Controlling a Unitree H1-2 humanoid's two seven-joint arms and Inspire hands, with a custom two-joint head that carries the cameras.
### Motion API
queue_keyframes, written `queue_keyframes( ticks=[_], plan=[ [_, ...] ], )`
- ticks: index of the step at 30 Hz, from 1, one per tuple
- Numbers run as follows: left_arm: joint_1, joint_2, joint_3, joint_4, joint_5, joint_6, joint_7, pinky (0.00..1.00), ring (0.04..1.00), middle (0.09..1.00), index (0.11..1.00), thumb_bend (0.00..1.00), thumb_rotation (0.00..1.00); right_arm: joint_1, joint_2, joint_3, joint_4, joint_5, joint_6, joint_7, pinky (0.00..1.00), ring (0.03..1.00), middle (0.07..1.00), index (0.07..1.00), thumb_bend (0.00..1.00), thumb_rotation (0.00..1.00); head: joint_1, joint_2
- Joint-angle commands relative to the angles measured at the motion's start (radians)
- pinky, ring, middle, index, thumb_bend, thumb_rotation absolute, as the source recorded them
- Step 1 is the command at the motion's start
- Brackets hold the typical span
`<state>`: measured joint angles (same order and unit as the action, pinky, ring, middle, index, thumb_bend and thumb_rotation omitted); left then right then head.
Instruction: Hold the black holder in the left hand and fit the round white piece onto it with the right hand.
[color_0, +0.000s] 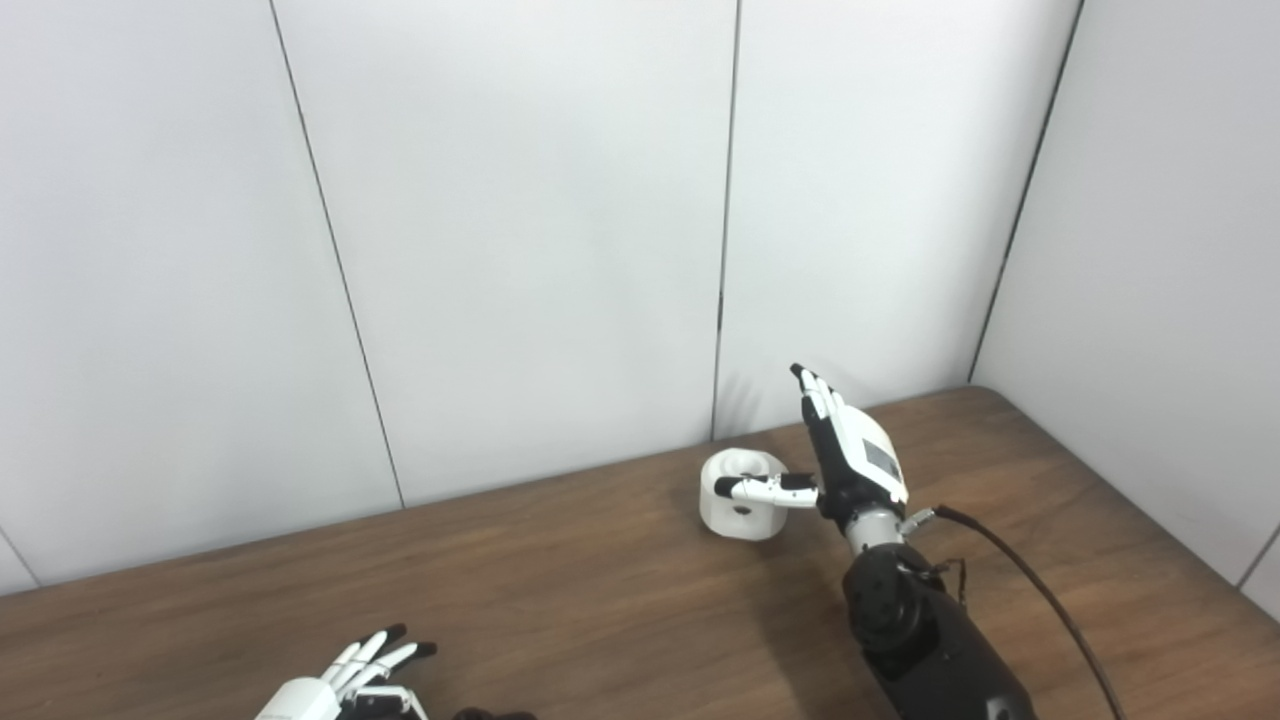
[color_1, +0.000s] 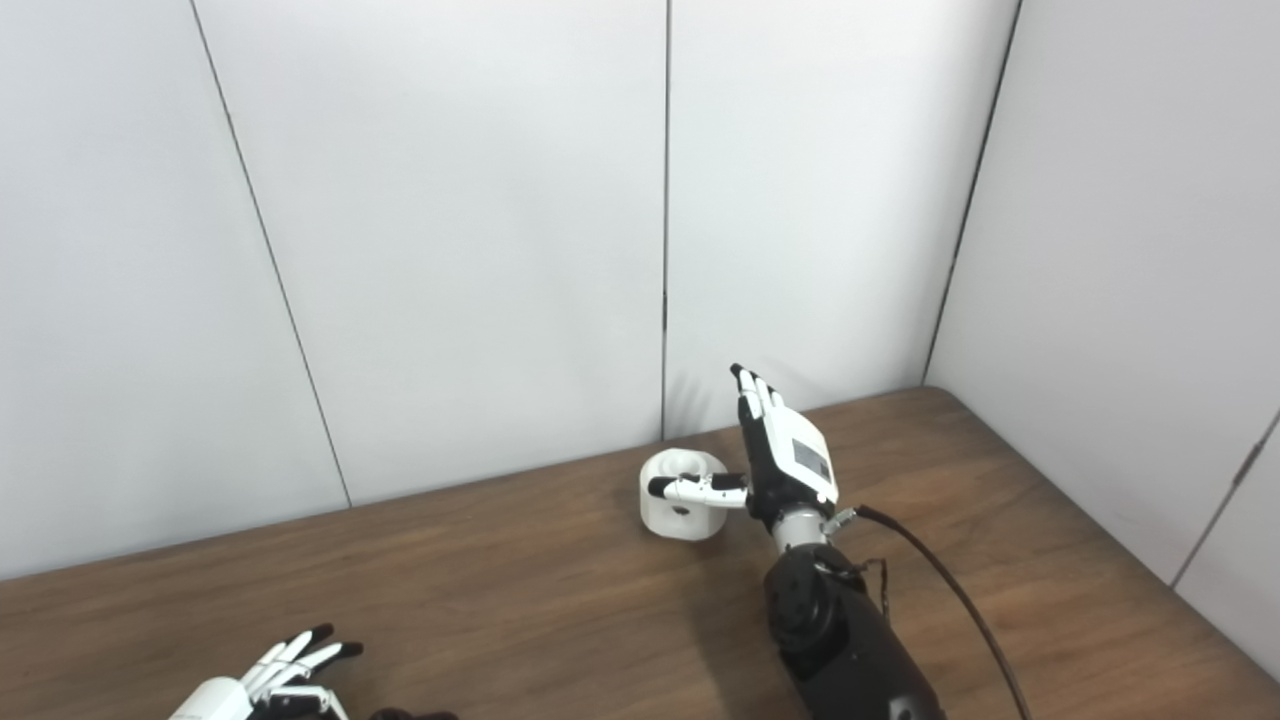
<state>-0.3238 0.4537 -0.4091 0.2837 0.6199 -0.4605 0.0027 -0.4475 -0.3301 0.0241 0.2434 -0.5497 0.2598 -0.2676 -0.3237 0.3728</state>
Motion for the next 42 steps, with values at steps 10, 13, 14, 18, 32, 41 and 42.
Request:
queue_keyframes(
  ticks=[10,13,14,18,32,41,42],
  plan=[
    [0.021,0.012,-0.031,0.030,0.046,0.007,-0.051,1.00,1.000,0.921,0.481,0.52,0.05,-0.011,-0.019,-0.027,-0.058,0.030,-0.055,-0.013,0.93,1.000,1.000,0.483,0.51,0.13,-0.007,-0.006],
    [0.021,0.011,-0.032,0.032,0.045,0.004,-0.049,1.00,1.000,0.920,0.481,0.52,0.05,-0.010,-0.020,-0.026,-0.058,0.024,-0.058,-0.016,0.92,1.000,1.000,0.483,0.51,0.14,-0.006,-0.006],
    [0.021,0.011,-0.032,0.030,0.046,0.006,-0.050,1.00,1.000,0.920,0.481,0.52,0.05,-0.011,-0.022,-0.026,-0.056,0.022,-0.061,-0.018,0.92,1.000,1.000,0.483,0.51,0.14,-0.002,-0.001],
    [0.022,0.010,-0.031,0.027,0.049,0.010,-0.051,1.00,1.000,0.922,0.482,0.52,0.05,-0.011,-0.022,-0.028,-0.050,0.026,-0.077,-0.024,0.90,1.000,1.000,0.483,0.51,0.14,0.002,-0.008],
    [0.024,0.010,-0.028,0.029,0.050,0.006,-0.041,1.00,1.000,0.918,0.482,0.52,0.05,-0.016,-0.014,-0.039,-0.046,0.038,-0.111,-0.036,0.89,1.000,1.000,0.483,0.51,0.13,0.009,-0.007],
    [0.026,0.010,-0.028,0.026,0.051,0.006,-0.039,1.00,1.000,0.915,0.482,0.52,0.05,-0.007,-0.016,-0.045,-0.059,0.066,-0.119,-0.019,0.86,1.000,1.000,0.483,0.51,0.13,0.008,-0.008],
    [0.026,0.010,-0.028,0.026,0.049,0.005,-0.039,1.00,1.000,0.914,0.482,0.52,0.05,-0.006,-0.017,-0.045,-0.062,0.069,-0.120,-0.016,0.86,1.000,1.000,0.483,0.51,0.13,0.006,-0.009]
  ],
)
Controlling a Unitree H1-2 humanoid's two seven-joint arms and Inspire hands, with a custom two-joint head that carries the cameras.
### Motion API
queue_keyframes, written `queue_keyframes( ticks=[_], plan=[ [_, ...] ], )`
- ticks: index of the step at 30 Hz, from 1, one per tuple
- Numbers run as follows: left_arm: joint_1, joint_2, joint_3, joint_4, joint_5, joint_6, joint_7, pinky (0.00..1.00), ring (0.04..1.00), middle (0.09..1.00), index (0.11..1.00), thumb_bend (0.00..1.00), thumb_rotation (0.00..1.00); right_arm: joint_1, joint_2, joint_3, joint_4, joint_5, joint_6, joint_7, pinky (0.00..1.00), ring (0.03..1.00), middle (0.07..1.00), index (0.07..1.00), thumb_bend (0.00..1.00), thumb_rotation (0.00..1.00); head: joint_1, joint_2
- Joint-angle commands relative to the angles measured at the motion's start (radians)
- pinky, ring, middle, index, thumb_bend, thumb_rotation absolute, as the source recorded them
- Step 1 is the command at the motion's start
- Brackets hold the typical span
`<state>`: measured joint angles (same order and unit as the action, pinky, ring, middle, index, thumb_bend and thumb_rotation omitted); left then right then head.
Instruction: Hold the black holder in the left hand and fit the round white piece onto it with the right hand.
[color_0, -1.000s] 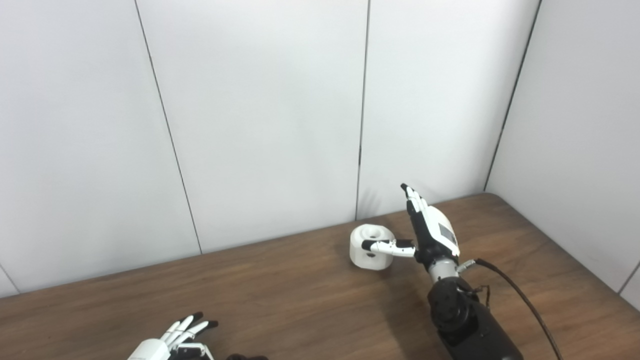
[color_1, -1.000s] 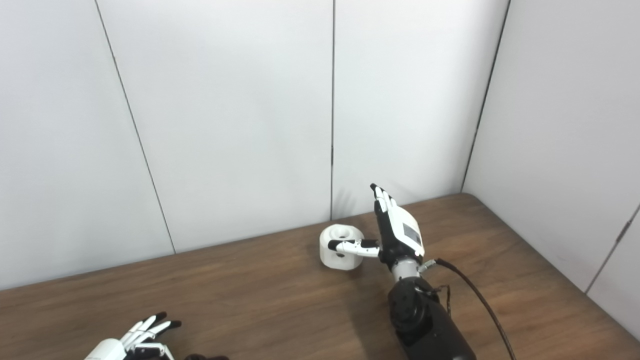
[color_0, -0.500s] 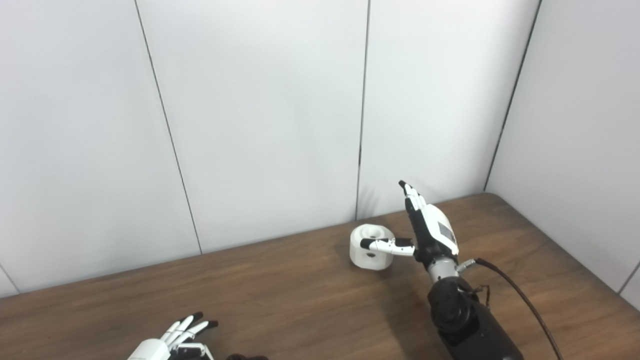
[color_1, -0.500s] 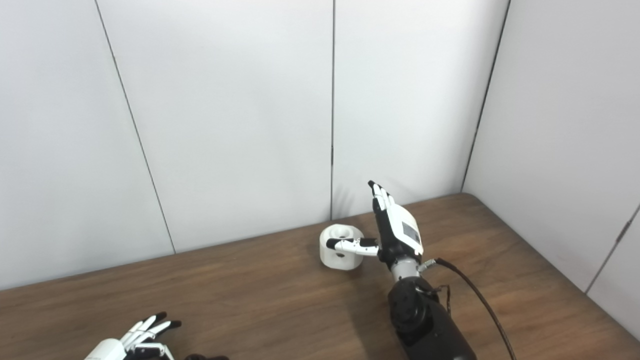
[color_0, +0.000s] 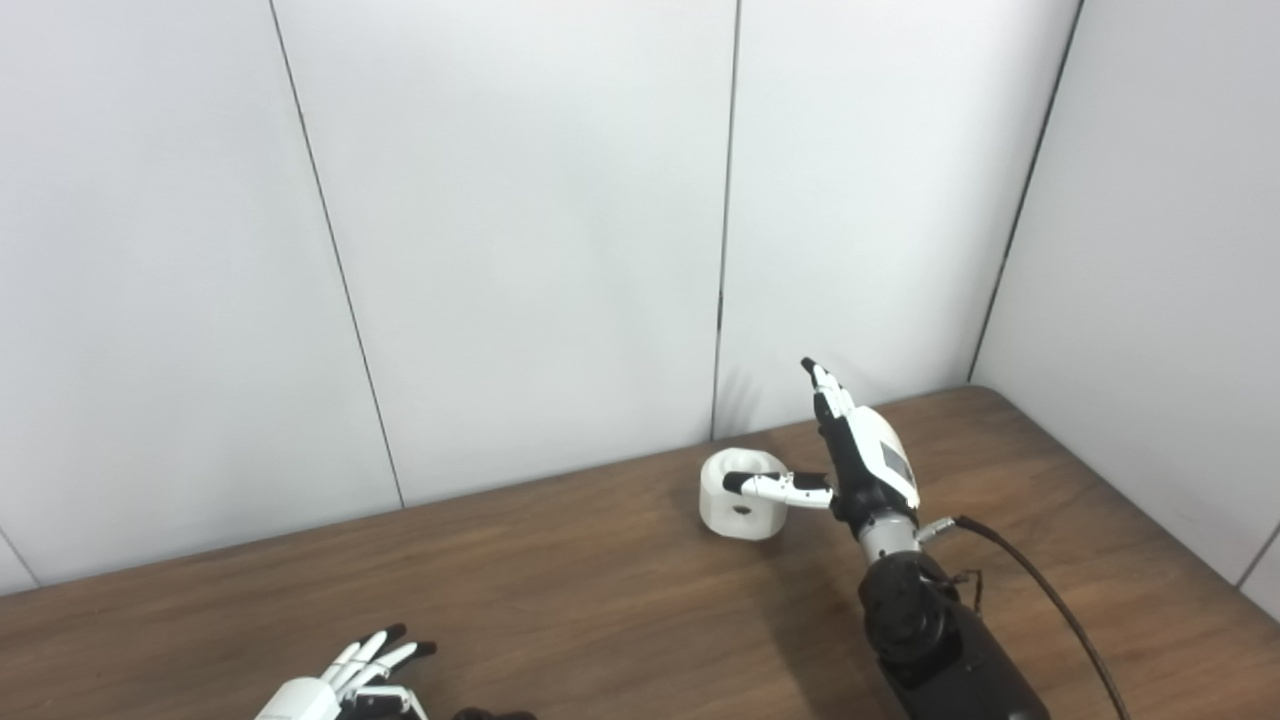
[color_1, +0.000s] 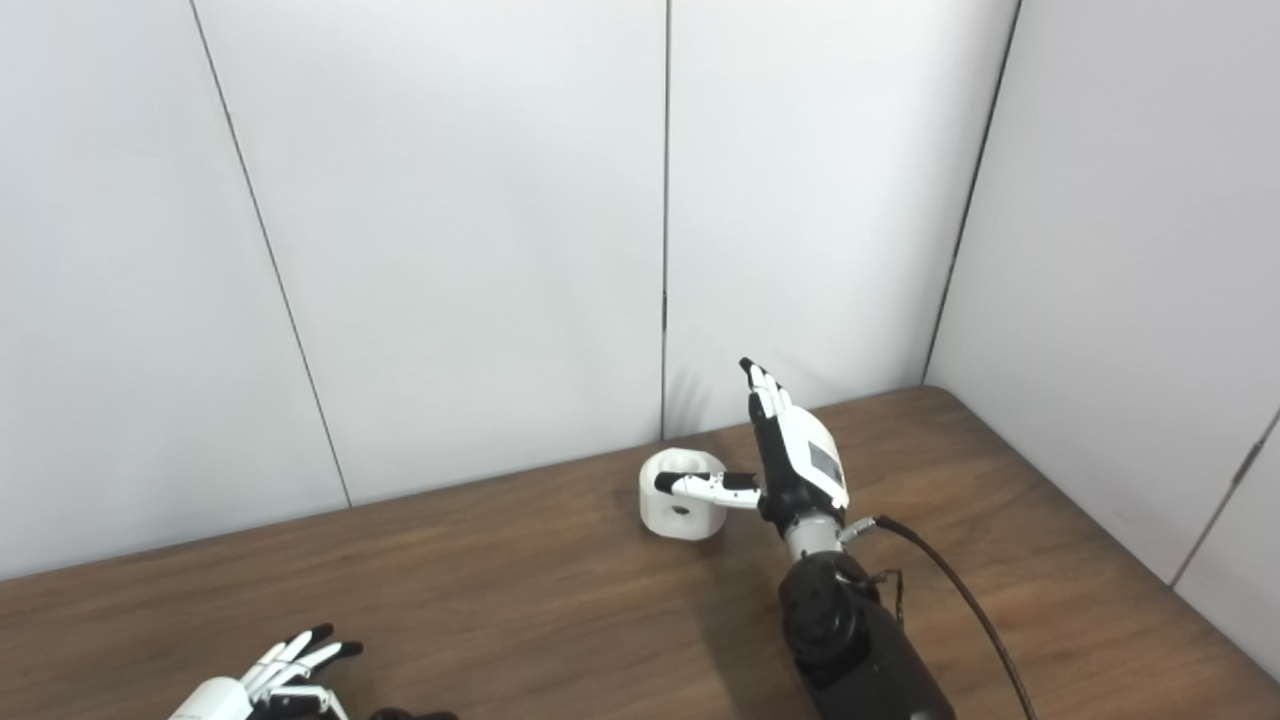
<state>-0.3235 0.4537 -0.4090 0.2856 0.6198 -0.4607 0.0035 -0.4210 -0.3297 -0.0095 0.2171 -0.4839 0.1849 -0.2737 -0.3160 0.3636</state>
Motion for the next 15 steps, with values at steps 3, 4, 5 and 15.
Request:
queue_keyframes(
  ticks=[3,4,5,15],
  plan=[
    [0.027,0.011,-0.027,0.020,0.048,0.012,-0.046,1.00,1.000,0.917,0.482,0.52,0.05,-0.029,-0.019,-0.010,-0.038,0.006,-0.049,-0.009,0.86,1.000,1.000,0.483,0.51,0.13,0.001,-0.003],
    [0.027,0.011,-0.027,0.019,0.049,0.014,-0.048,1.00,1.000,0.919,0.482,0.52,0.05,-0.028,-0.020,-0.010,-0.036,0.006,-0.054,-0.010,0.86,1.000,1.000,0.482,0.51,0.13,0.002,-0.002],
    [0.026,0.010,-0.027,0.016,0.049,0.016,-0.050,1.00,1.000,0.920,0.482,0.52,0.05,-0.029,-0.021,-0.011,-0.035,0.009,-0.059,-0.010,0.86,1.000,1.000,0.482,0.51,0.13,0.011,0.011],
    [0.027,0.010,-0.027,0.009,0.051,0.013,-0.045,1.00,1.000,0.921,0.482,0.52,0.05,-0.018,-0.023,-0.023,-0.056,0.027,-0.083,-0.004,0.87,1.000,1.000,0.482,0.51,0.13,0.014,0.036]
  ],
)
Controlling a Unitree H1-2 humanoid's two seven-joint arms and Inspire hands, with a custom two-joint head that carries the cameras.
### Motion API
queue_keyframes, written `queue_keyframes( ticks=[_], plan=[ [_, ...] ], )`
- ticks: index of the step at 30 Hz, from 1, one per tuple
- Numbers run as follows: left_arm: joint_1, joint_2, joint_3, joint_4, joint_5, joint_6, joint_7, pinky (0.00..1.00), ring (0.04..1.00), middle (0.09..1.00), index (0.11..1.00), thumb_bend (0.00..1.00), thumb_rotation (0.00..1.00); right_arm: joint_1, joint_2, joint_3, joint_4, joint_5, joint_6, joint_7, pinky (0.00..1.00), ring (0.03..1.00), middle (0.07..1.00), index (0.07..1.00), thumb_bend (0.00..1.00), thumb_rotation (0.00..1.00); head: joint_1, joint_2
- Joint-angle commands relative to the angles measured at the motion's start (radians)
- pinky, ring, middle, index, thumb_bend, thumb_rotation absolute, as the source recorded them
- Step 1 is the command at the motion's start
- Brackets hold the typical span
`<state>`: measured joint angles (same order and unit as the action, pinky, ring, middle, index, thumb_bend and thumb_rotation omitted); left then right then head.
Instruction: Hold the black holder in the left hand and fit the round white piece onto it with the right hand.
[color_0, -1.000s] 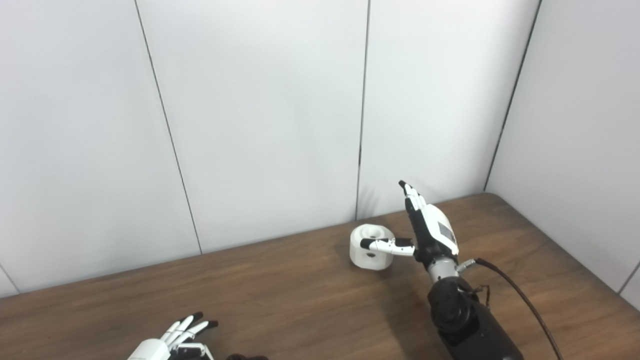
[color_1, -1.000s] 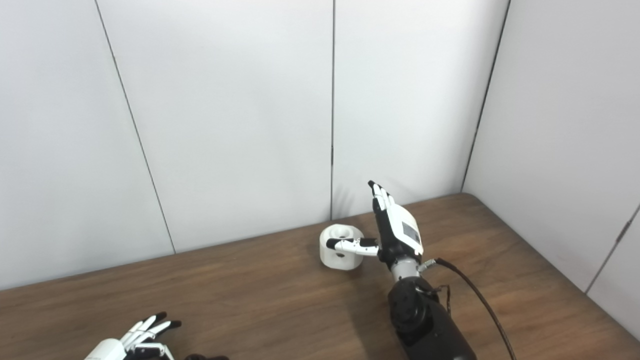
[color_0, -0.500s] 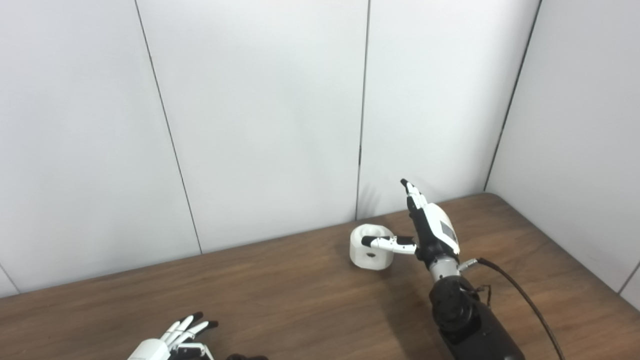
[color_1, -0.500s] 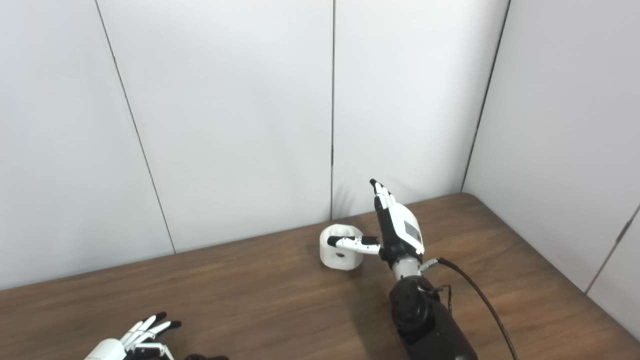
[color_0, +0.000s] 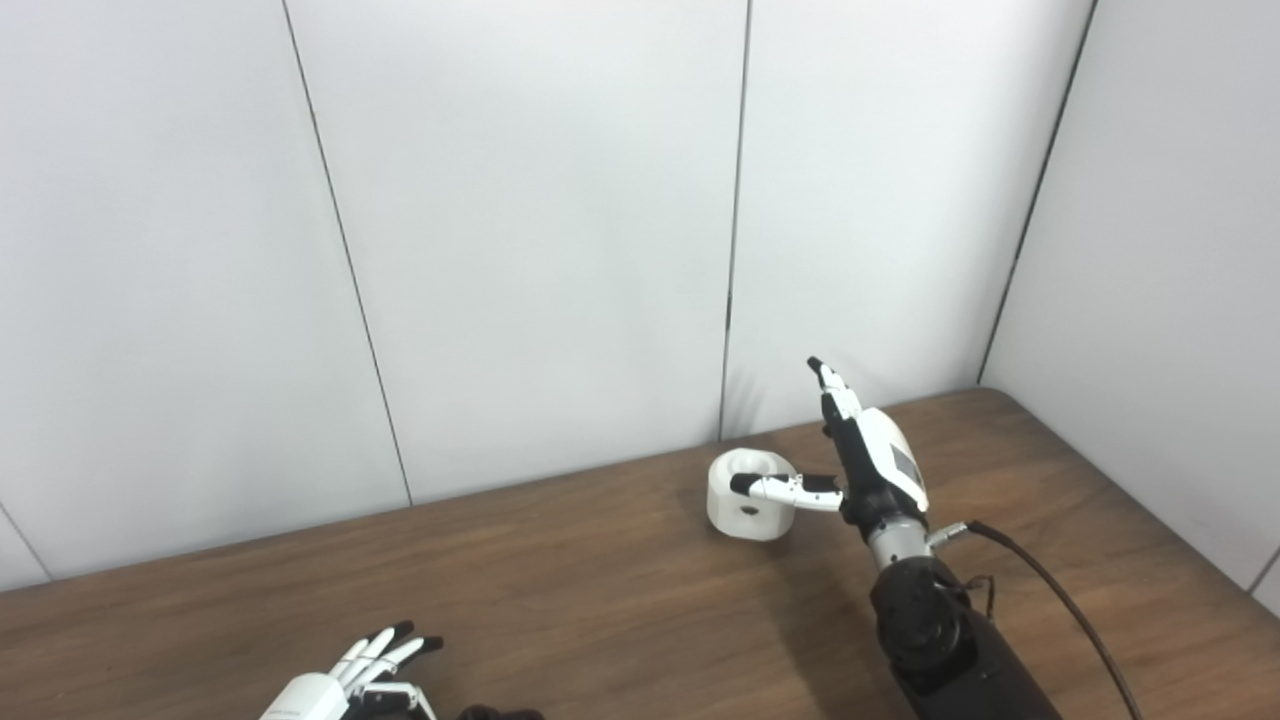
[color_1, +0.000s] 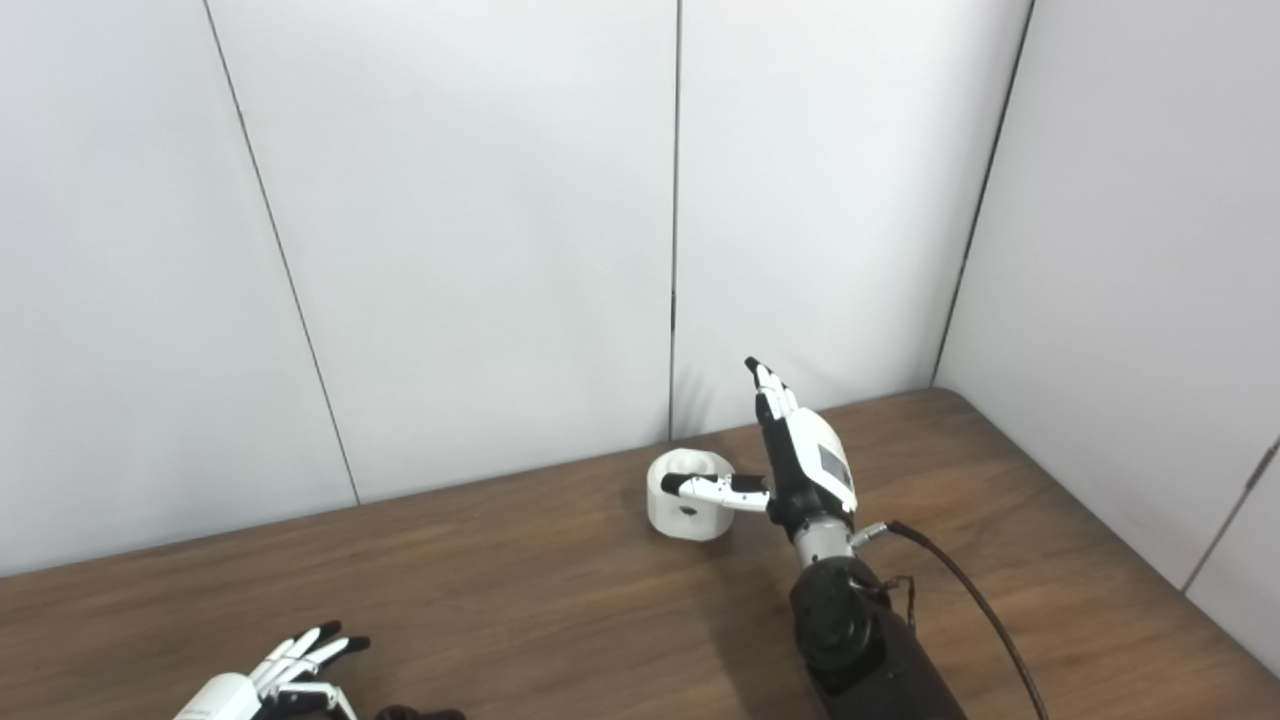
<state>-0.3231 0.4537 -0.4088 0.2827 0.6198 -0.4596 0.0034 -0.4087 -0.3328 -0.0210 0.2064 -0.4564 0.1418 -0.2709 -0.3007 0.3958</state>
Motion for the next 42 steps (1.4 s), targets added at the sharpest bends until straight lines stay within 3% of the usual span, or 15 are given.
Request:
queue_keyframes(
  ticks=[1,17,23,29,36,42],
  plan=[
    [0.028,0.011,-0.026,0.008,0.050,0.013,-0.048,1.00,1.000,0.921,0.482,0.52,0.05,-0.029,-0.021,-0.010,-0.051,-0.004,-0.035,-0.006,0.86,1.000,1.000,0.482,0.51,0.13,-0.002,0.005],
    [0.024,0.011,-0.025,0.021,0.042,0.000,-0.042,1.00,1.000,0.918,0.481,0.52,0.05,-0.017,-0.012,-0.007,-0.076,-0.016,-0.007,0.011,0.87,1.000,1.000,0.482,0.51,0.13,-0.005,0.005],
    [0.023,0.012,-0.025,0.022,0.046,0.000,-0.038,1.00,1.000,0.915,0.481,0.52,0.05,-0.019,-0.013,-0.004,-0.058,-0.039,-0.023,-0.006,0.96,1.000,1.000,0.482,0.51,0.13,-0.005,0.000],
    [0.020,0.012,-0.026,0.030,0.050,-0.002,-0.032,1.00,1.000,0.915,0.481,0.52,0.05,-0.023,-0.011,-0.003,-0.056,-0.047,-0.018,-0.004,0.94,1.000,1.000,0.482,0.51,0.13,-0.007,-0.006],
    [0.018,0.012,-0.027,0.034,0.048,-0.002,-0.031,1.00,1.000,0.913,0.481,0.52,0.05,-0.028,0.026,-0.057,-0.092,0.069,-0.025,0.023,0.99,1.000,1.000,0.482,0.51,0.13,-0.009,-0.010],
    [0.010,0.010,-0.031,0.046,0.051,-0.004,-0.027,1.00,1.000,0.914,0.481,0.52,0.05,-0.030,0.029,-0.057,-0.134,0.084,-0.026,0.030,1.00,1.000,1.000,0.482,0.51,0.14,-0.010,-0.014]
  ],
)
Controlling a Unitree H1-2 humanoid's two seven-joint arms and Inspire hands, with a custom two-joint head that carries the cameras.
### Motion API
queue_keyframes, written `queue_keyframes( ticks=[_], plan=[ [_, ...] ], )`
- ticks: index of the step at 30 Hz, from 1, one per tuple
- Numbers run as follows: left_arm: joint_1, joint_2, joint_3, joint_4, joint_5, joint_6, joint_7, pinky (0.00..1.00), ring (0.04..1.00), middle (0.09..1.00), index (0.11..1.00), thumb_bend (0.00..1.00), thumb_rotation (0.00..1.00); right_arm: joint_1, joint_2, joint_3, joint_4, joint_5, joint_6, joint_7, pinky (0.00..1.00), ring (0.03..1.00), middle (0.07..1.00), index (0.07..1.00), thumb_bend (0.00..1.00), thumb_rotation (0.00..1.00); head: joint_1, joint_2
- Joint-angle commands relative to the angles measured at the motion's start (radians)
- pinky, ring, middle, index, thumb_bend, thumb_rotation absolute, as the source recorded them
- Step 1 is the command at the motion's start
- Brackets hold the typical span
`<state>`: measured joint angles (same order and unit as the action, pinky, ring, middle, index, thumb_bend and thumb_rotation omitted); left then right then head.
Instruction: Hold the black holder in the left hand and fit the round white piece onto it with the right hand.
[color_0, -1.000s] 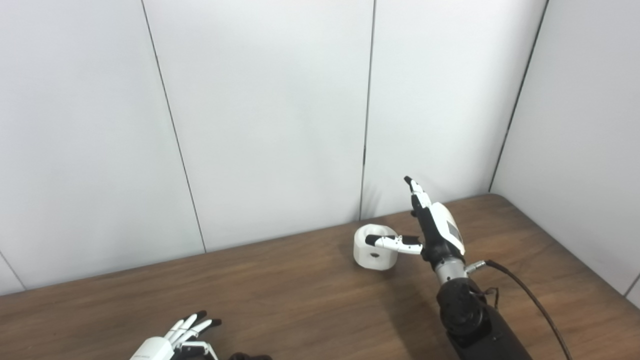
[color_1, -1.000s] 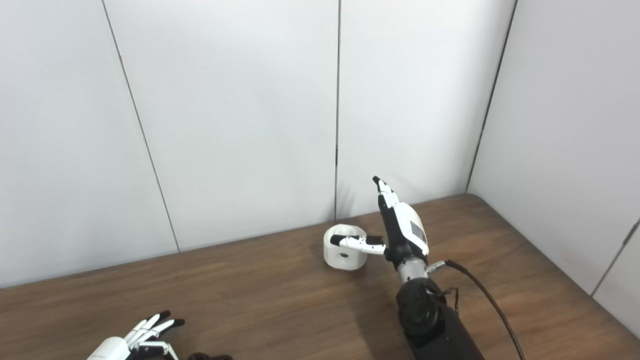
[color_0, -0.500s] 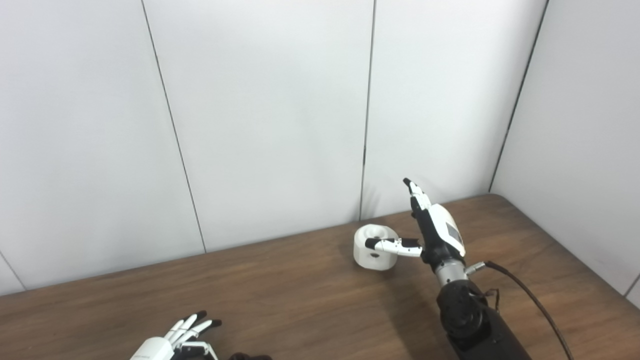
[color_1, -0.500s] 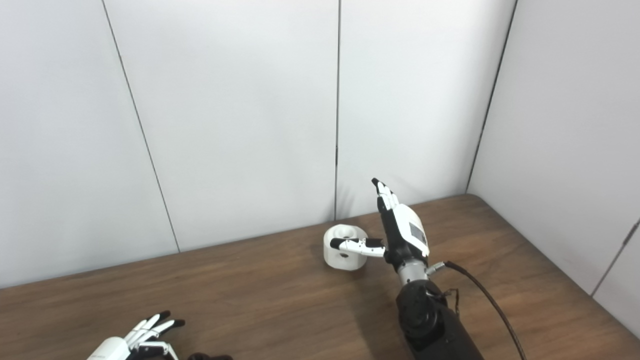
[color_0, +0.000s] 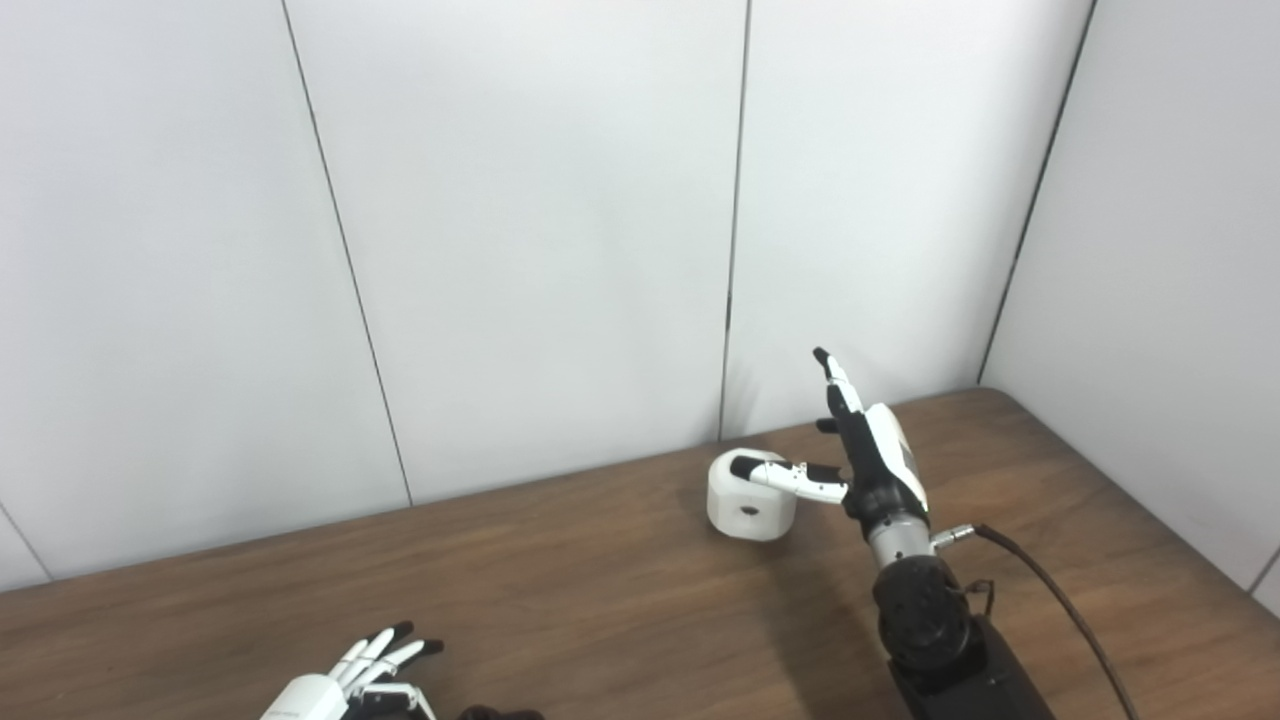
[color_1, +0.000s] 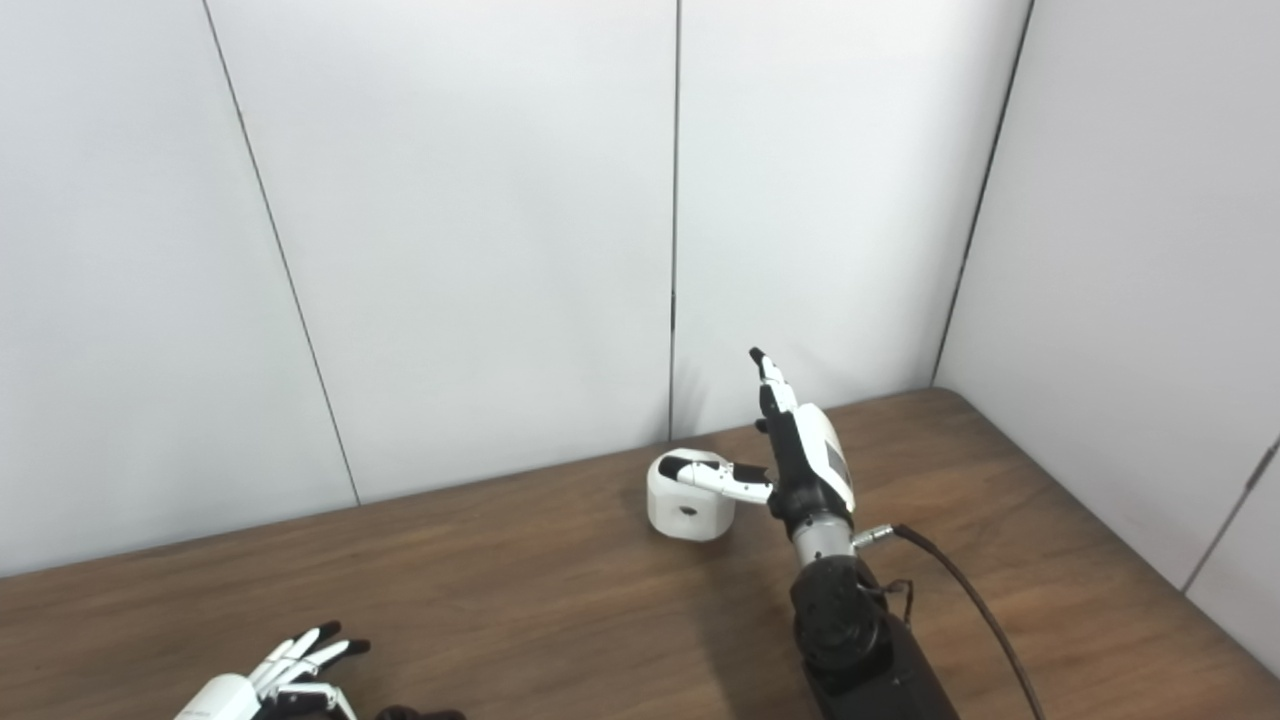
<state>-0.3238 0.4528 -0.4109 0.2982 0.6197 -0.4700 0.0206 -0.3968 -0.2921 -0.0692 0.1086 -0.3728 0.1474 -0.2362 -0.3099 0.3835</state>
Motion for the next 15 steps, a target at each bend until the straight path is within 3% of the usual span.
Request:
queue_keyframes(
  ticks=[1,11,15],
  plan=[
    [0.010,0.011,-0.030,0.032,0.052,0.006,-0.044,1.00,1.000,0.914,0.481,0.52,0.05,-0.042,-0.010,-0.009,-0.040,0.001,-0.028,-0.004,1.00,1.000,1.000,0.482,0.51,0.14,-0.001,-0.002],
    [0.005,0.009,-0.037,0.038,0.050,0.005,-0.035,1.00,1.000,0.914,0.481,0.52,0.05,-0.034,-0.016,-0.006,-0.055,0.009,-0.026,0.012,0.93,1.000,1.000,0.482,0.51,0.14,-0.001,-0.003],
    [0.004,0.008,-0.039,0.040,0.050,0.005,-0.033,1.00,1.000,0.914,0.481,0.52,0.05,-0.032,-0.033,-0.001,-0.066,0.033,0.014,0.074,0.87,1.000,1.000,0.493,0.51,0.15,-0.001,-0.003]
  ],
)
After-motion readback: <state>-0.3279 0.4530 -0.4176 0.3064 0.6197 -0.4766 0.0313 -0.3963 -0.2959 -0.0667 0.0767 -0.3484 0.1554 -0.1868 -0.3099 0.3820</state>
